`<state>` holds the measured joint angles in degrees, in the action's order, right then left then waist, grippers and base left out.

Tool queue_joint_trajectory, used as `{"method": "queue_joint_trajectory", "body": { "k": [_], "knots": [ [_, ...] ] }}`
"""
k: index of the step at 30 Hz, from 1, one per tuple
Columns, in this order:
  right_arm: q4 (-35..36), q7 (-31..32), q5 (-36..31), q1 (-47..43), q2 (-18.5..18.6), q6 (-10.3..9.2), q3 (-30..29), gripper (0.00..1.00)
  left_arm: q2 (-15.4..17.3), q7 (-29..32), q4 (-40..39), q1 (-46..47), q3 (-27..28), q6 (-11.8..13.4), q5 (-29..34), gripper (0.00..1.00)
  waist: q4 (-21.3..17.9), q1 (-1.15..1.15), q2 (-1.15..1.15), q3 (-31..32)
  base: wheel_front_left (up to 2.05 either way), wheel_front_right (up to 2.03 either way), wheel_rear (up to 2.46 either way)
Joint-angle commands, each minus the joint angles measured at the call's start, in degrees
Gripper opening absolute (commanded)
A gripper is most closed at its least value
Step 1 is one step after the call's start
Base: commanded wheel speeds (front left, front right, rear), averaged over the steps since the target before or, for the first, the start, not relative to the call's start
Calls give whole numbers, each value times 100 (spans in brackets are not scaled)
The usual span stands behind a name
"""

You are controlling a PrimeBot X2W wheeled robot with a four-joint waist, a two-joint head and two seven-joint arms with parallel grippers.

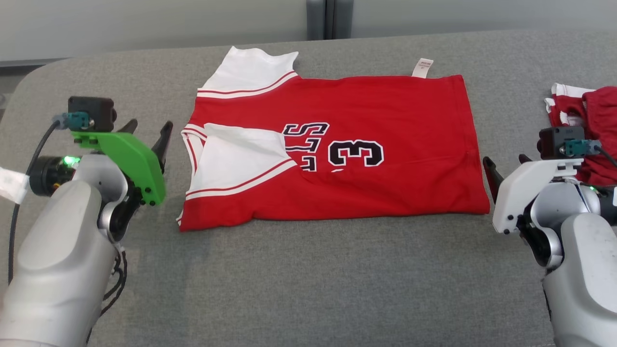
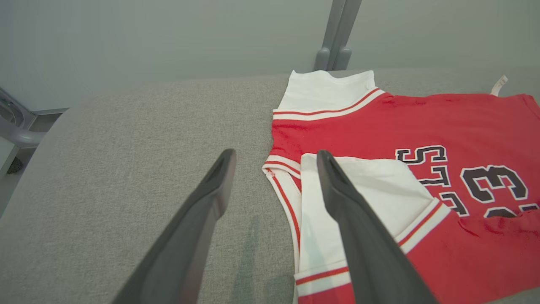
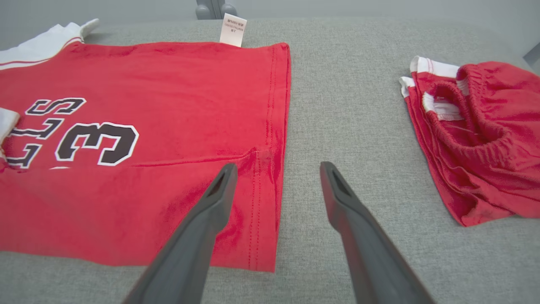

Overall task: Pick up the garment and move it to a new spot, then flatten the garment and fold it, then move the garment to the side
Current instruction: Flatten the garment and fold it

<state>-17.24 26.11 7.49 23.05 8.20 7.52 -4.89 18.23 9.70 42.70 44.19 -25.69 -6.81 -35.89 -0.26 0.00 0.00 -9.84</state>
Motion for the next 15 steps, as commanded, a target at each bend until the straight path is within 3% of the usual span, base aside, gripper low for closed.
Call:
{"method": "queue_joint_trajectory", "body": {
  "k": [1,6,15],
  "knots": [
    [117,68,84,-199,77,-7,18,100,93,165,-139,-235,11,-21,-109,100,41,0,0,126,0,0,0],
    [509,318,233,-651,142,-7,71,100,241,702,-756,-988,89,109,-486,100,59,0,0,184,0,0,0],
    [857,430,367,-962,60,-7,129,100,124,1280,-1522,-1993,302,850,-971,100,-30,0,0,-45,0,0,0]
  ]
}}
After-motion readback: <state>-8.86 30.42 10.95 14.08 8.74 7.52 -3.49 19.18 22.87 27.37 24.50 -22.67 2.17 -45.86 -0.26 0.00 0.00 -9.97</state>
